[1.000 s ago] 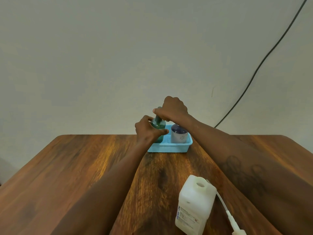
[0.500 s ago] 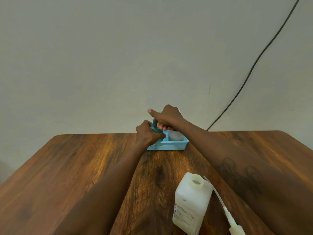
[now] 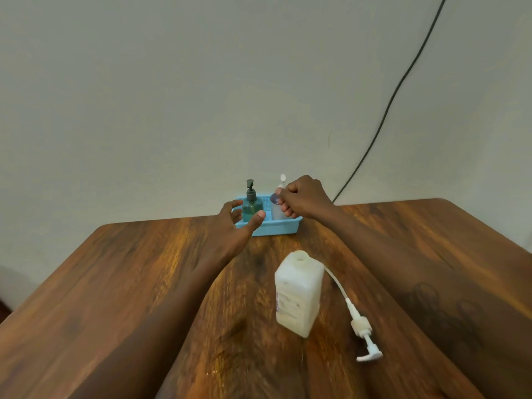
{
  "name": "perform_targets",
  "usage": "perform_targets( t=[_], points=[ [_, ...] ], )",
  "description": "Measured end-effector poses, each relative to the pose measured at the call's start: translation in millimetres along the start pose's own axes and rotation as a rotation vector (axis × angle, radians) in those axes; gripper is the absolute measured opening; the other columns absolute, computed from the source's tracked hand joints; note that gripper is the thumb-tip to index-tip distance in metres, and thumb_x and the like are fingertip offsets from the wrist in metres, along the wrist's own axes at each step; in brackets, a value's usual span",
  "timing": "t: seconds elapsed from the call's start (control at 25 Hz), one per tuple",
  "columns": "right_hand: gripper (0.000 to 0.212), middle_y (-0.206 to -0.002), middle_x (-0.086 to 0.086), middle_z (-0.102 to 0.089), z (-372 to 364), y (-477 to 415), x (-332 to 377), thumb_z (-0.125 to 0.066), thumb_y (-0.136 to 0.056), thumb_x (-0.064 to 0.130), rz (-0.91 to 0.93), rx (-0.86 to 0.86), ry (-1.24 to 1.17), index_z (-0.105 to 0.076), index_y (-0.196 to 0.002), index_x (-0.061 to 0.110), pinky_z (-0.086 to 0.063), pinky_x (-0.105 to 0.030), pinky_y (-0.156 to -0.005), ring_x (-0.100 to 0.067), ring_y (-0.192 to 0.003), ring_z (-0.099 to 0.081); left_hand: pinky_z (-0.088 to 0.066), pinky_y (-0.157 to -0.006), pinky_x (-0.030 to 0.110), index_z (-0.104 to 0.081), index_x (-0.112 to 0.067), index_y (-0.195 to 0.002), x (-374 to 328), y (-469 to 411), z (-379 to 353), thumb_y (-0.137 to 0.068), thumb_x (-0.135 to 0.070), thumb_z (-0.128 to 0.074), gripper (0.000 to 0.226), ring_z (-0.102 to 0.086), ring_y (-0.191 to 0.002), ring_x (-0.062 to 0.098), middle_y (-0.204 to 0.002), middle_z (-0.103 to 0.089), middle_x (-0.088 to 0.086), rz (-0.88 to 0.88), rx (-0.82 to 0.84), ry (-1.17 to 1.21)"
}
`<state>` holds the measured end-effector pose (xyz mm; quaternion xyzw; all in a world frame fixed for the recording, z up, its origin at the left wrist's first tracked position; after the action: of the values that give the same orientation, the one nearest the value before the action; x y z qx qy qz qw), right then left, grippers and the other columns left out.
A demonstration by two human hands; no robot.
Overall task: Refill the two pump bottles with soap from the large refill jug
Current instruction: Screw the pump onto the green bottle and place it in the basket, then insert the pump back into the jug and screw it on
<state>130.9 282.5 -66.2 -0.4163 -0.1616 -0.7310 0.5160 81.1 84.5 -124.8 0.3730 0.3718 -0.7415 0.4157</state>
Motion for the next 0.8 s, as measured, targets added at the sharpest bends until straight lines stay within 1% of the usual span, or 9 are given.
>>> perform_targets(
  t=[0.08,0.2,0.28,0.4,0.48,0.56,0.64,0.72,0.8],
  points=[
    [0.028,-0.077,-0.004,-0.076,10.2,22.4,-6.6,-0.067,-0.098,0.032,0.018,-0.002,0.02,-0.076,-0.085,0.01,-0.058,-0.016,-0.059,-0.009,-0.057,-0.07,-0.054,-0.101,0.034,-0.044,-0.03,-0.146,-13.3,28.7,-3.9,-0.08,-0.076,-0.063,0.083,-0.056,-0.131,0.02,-0.15,-0.053,0.008,-0.004,0.059,0.064],
    [0.012,-0.09,0.005,-0.073,26.6,54.3,-19.2,-0.07,-0.095,0.023,0.098,0.012,0.154,-0.077,-0.091,0.015,-0.057,-0.02,-0.074,-0.008,-0.075,-0.068,-0.053,-0.095,0.023,-0.05,-0.033,-0.142,-29.2,69.2,-13.8,-0.082,-0.07,-0.064,0.072,-0.059,-0.124,0.013,-0.143,-0.057,0.002,-0.034,0.114,0.154],
    [0.01,-0.092,0.008,-0.072,37.3,79.1,-29.5,-0.073,-0.089,0.011,0.139,0.058,0.216,-0.08,-0.095,0.015,-0.053,-0.016,-0.076,-0.005,-0.082,-0.065,-0.052,-0.095,0.023,-0.049,-0.037,-0.141,-32.4,91.1,-25.6,-0.073,-0.073,-0.074,0.081,-0.059,-0.125,0.01,-0.143,-0.058,-0.003,-0.051,0.181,0.171],
    [0.014,-0.082,0.009,-0.071,43.1,118.1,-47.5,-0.072,-0.083,0.001,0.184,0.181,0.288,-0.079,-0.087,0.012,-0.053,-0.012,-0.067,-0.004,-0.075,-0.065,-0.053,-0.102,0.034,-0.044,-0.036,-0.146,-27.7,114.7,-42.5,-0.059,-0.073,-0.083,0.103,-0.058,-0.127,0.011,-0.145,-0.056,-0.008,-0.061,0.215,0.063],
    [0.014,-0.081,0.007,-0.074,42.5,137.5,-62.2,-0.07,-0.083,0.0,0.207,0.275,0.359,-0.08,-0.085,0.01,-0.057,-0.015,-0.069,-0.006,-0.073,-0.067,-0.055,-0.1,0.036,-0.043,-0.034,-0.146,-30.1,127.5,-48.3,-0.056,-0.072,-0.086,0.106,-0.058,-0.124,0.012,-0.142,-0.057,-0.011,-0.073,0.196,0.021],
    [0.023,-0.082,0.012,-0.076,36.3,150.0,-78.1,-0.067,-0.081,-0.002,0.215,0.43,0.467,-0.081,-0.084,0.015,-0.061,-0.028,-0.079,-0.008,-0.08,-0.069,-0.054,-0.097,0.034,-0.044,-0.033,-0.145,-34.7,136.4,-51.6,-0.057,-0.064,-0.09,0.104,-0.058,-0.121,0.011,-0.136,-0.057,-0.012,-0.104,0.178,-0.003],
    [0.033,-0.09,0.017,-0.076,27.9,161.0,-92.1,-0.066,-0.08,-0.002,0.225,0.621,0.594,-0.081,-0.087,0.026,-0.06,-0.038,-0.086,-0.008,-0.09,-0.069,-0.055,-0.095,0.035,-0.043,-0.032,-0.145,-37.7,141.4,-53.8,-0.057,-0.058,-0.093,0.104,-0.058,-0.119,0.013,-0.134,-0.057,-0.011,-0.113,0.146,-0.025],
    [0.036,-0.107,0.017,-0.075,21.3,172.0,-100.5,-0.07,-0.081,-0.001,0.263,0.791,0.703,-0.081,-0.094,0.031,-0.056,-0.04,-0.093,-0.009,-0.103,-0.066,-0.055,-0.093,0.035,-0.043,-0.031,-0.145,-39.1,144.1,-54.9,-0.057,-0.056,-0.093,0.104,-0.058,-0.119,0.015,-0.135,-0.058,-0.008,-0.109,0.106,-0.038],
    [0.037,-0.122,0.012,-0.071,19.0,178.9,-104.3,-0.074,-0.081,0.0,0.286,0.857,0.766,-0.08,-0.103,0.029,-0.052,-0.035,-0.1,-0.012,-0.116,-0.062,-0.05,-0.086,0.026,-0.044,-0.03,-0.145,-41.0,146.3,-54.8,-0.06,-0.051,-0.093,0.1,-0.056,-0.116,0.012,-0.137,-0.058,-0.005,-0.106,0.081,-0.052]
  ],
)
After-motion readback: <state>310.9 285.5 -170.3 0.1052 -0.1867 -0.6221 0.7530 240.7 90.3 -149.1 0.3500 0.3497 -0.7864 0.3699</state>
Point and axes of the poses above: each hand's wrist, its own y-axis away from the middle knuckle, its own z-axis out of the back of the hand, x = y × z, the point moved 5 cm from there along -y, towards the middle knuckle
